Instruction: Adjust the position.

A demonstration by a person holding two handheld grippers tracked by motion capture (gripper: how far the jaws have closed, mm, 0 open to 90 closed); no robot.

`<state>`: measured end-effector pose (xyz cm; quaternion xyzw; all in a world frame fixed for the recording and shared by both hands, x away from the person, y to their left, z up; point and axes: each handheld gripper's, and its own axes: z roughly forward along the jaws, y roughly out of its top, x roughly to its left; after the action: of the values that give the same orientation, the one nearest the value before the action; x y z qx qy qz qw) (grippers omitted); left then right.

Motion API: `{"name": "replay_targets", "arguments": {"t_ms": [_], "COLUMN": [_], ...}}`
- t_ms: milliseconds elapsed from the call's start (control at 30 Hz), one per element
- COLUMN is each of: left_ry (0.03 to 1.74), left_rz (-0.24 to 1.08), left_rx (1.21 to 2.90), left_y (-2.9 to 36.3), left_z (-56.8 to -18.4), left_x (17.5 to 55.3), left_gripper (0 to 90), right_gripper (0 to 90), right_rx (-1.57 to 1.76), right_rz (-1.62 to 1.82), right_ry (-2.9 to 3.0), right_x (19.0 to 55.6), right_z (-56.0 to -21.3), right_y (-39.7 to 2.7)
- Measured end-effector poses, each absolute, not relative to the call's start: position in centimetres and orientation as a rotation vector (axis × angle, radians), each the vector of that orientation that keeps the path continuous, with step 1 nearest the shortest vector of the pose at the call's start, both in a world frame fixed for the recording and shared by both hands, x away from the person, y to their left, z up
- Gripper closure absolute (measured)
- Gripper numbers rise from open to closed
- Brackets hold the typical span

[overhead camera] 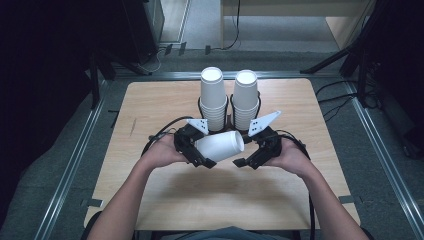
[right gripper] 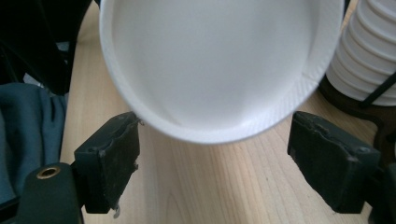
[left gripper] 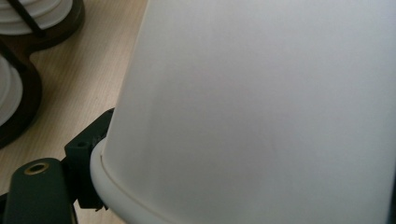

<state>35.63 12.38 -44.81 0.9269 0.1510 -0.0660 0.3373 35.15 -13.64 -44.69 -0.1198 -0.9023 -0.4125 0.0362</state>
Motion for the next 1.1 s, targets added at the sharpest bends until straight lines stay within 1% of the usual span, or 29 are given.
{"name": "replay_targets", "arguments": {"t_ms": [267,600,1100], "left_ry": [0.421,0.387,0.353], "left_rz": [-0.184,-0.175,-0.192], "left_rx": [2.49,2.584,2.667], "left_y": [11.6,10.4,9.1], "left_z": [-44.8,-45.7,-46.8], "left_x": [36.3,36.5,36.3], "left_gripper": [11.2,11.2,11.2], "right_gripper": [18.8,18.7,18.5], "right_rx": [-0.382,-0.392,-0.3], "right_rz": [-1.282,-1.284,-1.219], "right_ry": [-2.797,-2.818,-2.864], "right_x": [35.5,35.5,35.0], "right_z": [-44.9,-45.0,-45.8], "right_y": [-14.0,-14.1,-12.2]}}
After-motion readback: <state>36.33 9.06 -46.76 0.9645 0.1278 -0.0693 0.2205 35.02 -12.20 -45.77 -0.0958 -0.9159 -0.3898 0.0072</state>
